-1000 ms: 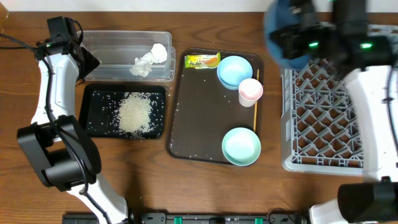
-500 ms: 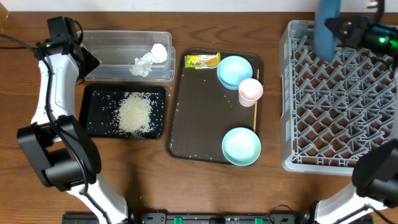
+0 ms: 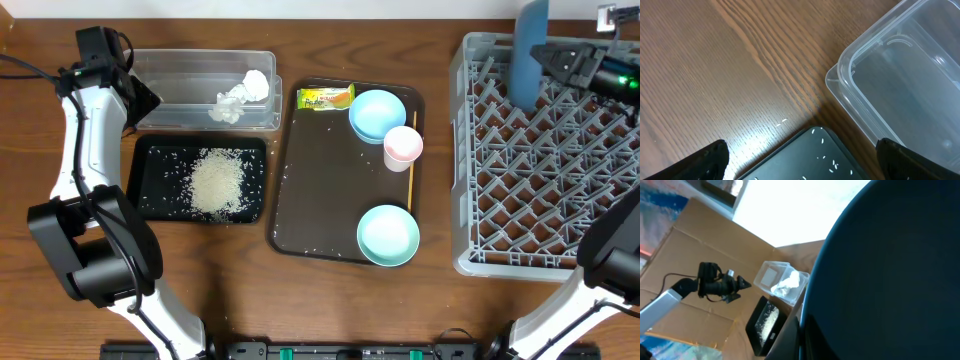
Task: Sort waste into correct bins and load items into the dishwasher rack
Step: 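Lift the blue plate with the right gripper over the dish rack, then lower the blue plate upright into the rack slots and release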
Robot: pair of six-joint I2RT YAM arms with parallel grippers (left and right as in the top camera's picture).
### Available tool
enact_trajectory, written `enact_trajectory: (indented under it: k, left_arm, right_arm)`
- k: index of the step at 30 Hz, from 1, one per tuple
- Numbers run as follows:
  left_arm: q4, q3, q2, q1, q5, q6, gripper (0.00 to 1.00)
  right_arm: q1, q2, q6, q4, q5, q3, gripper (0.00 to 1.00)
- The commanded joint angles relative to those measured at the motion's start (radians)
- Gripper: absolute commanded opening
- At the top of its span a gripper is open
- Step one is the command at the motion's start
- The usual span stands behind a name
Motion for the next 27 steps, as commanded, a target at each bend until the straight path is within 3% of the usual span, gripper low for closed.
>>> enact_trajectory:
  k: [1,14,20,27]
  left_arm:
    - [-0.002,0.0,0.009,0.002,-0.006,-0.01,0.96]
    - [-0.002,0.0,0.009,0.002,-0.006,-0.01,0.96]
    - [-0.002,0.0,0.009,0.002,-0.006,-0.01,0.96]
    - [-0.002,0.0,0.009,0.002,-0.006,-0.01,0.96]
  right_arm:
    - [-0.051,0.029,-0.003,-0.006,-0.02,0.0,0.01]
    - [-0.119,0.029,0.023,-0.073,0.059,0.0,0.01]
    - [-0.132,0.006,0.035,-0.166,0.371,0.0,0.01]
    - [-0.134,-0.052,0.178,-0.218,0.795,0.0,0.06]
